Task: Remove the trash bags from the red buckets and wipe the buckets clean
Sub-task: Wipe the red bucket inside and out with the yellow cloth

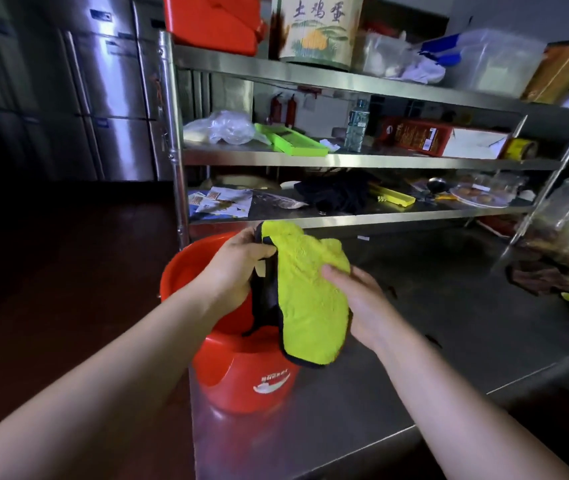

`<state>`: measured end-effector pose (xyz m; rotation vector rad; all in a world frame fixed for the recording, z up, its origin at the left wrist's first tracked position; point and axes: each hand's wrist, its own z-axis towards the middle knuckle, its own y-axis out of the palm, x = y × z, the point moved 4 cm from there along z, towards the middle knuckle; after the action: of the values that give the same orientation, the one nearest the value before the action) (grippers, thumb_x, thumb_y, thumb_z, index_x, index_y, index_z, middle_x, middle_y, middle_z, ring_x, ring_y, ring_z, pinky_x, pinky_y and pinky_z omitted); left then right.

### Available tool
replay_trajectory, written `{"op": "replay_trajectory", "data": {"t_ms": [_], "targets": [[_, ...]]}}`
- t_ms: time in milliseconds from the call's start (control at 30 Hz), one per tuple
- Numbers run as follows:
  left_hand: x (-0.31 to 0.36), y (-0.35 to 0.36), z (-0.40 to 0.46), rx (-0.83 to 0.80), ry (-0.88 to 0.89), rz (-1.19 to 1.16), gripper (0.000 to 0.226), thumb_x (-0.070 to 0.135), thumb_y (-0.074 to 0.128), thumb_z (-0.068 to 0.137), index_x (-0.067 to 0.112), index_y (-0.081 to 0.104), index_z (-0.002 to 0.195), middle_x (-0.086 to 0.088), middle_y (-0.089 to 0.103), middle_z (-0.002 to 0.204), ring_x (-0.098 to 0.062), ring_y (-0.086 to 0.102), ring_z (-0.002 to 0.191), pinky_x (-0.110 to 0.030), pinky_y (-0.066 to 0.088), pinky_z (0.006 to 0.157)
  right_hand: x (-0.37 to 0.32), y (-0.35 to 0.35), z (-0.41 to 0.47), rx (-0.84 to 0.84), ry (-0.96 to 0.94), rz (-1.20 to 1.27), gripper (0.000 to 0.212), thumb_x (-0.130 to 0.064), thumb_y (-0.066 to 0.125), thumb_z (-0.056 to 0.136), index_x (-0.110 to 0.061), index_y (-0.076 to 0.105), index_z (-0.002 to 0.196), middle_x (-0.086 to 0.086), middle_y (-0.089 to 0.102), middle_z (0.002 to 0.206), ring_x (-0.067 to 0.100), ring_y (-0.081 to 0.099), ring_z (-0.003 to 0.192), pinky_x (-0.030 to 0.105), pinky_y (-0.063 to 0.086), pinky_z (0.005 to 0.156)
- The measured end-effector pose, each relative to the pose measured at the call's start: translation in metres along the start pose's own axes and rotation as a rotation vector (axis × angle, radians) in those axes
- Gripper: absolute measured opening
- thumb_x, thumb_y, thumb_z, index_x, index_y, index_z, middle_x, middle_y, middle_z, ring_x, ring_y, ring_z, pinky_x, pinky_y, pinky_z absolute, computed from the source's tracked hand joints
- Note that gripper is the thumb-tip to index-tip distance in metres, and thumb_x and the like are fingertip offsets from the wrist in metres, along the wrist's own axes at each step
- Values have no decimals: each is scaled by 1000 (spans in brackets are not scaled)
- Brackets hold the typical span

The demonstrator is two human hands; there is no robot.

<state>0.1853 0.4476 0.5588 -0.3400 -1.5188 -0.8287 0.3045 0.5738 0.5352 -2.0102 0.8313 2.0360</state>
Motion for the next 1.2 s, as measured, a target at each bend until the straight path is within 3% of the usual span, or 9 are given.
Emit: {"op": "replay_trajectory", "data": {"t_ms": [67, 167, 267, 333, 600, 733, 933, 1067, 1200], "targets": [[-11, -19, -2, 90, 31, 368, 18, 11, 61, 85, 13, 58, 102, -4, 64, 93, -21, 59, 91, -26, 47, 77, 1, -14, 1, 72, -43, 16, 23, -13, 70, 78, -14, 66, 101, 5, 74, 95, 19, 70, 86, 33, 54, 73], [-40, -47, -19, -46, -55, 1158, 50, 38, 69, 81, 15, 52, 122, -3, 59, 116, -18, 56, 105, -26, 43, 88, 7, -38, 2, 175, -60, 61, 24, -13, 71, 80, -15, 65, 102, 6, 73, 95, 21, 70, 86, 34, 54, 71], [-62, -56, -39, -194, 69, 1616, 81, 85, 30, 71, 21, 60, 112, 1, 66, 103, -20, 61, 99, -29, 42, 83, 16, -57, 0, 291, -74, 76, 15, -15, 71, 81, -19, 66, 95, 5, 73, 93, 20, 70, 85, 33, 54, 71], [-69, -57, -46, -223, 266, 1618, 100, 92, 4, 65, 19, 63, 99, 0, 67, 86, -21, 62, 85, -30, 38, 73, 20, -69, -3, 357, -101, 78, 13, -16, 71, 82, -19, 65, 93, 4, 72, 93, 20, 69, 86, 32, 53, 71], [-55, -50, -48, -127, 668, 1701, 76, 76, 13, 84, 17, 61, 79, 1, 61, 65, -25, 63, 62, -30, 38, 60, -5, -95, -22, 415, -294, 5, 9, -11, 68, 85, -19, 65, 87, 0, 71, 88, 15, 68, 81, 30, 53, 69], [-12, -51, -28, 91, 624, 1545, 96, 88, 12, 68, 13, 67, 93, -7, 69, 80, -29, 66, 77, -32, 45, 61, -26, -80, -30, 406, -433, -112, 11, -10, 68, 84, -20, 64, 87, -6, 70, 83, 10, 68, 76, 23, 54, 63], [8, -80, 2, 285, 315, 1342, 47, 55, 54, 86, 11, 70, 95, -9, 67, 78, -28, 62, 79, -30, 44, 66, -38, -25, -19, 518, -705, -1000, 17, -21, 72, 77, -13, 58, 83, -4, 56, 93, 21, 56, 79, 31, 38, 64], [-19, -93, 18, 183, 172, 1233, 49, 58, 54, 85, 12, 68, 74, -7, 66, 70, -24, 62, 70, -31, 44, 63, -7, 42, -5, 126, -661, -1537, 31, -42, 62, 85, -24, 60, 110, -13, 49, 122, 19, 58, 95, 32, 45, 73], [-45, -108, 27, 59, 107, 1161, 46, 50, 51, 90, 21, 53, 54, -3, 59, 62, -23, 59, 66, -31, 44, 64, 32, 71, 11, -302, -566, -1727, 53, -57, 50, 86, -29, 51, 131, -12, 42, 133, 17, 39, 118, 31, 31, 96]]}}
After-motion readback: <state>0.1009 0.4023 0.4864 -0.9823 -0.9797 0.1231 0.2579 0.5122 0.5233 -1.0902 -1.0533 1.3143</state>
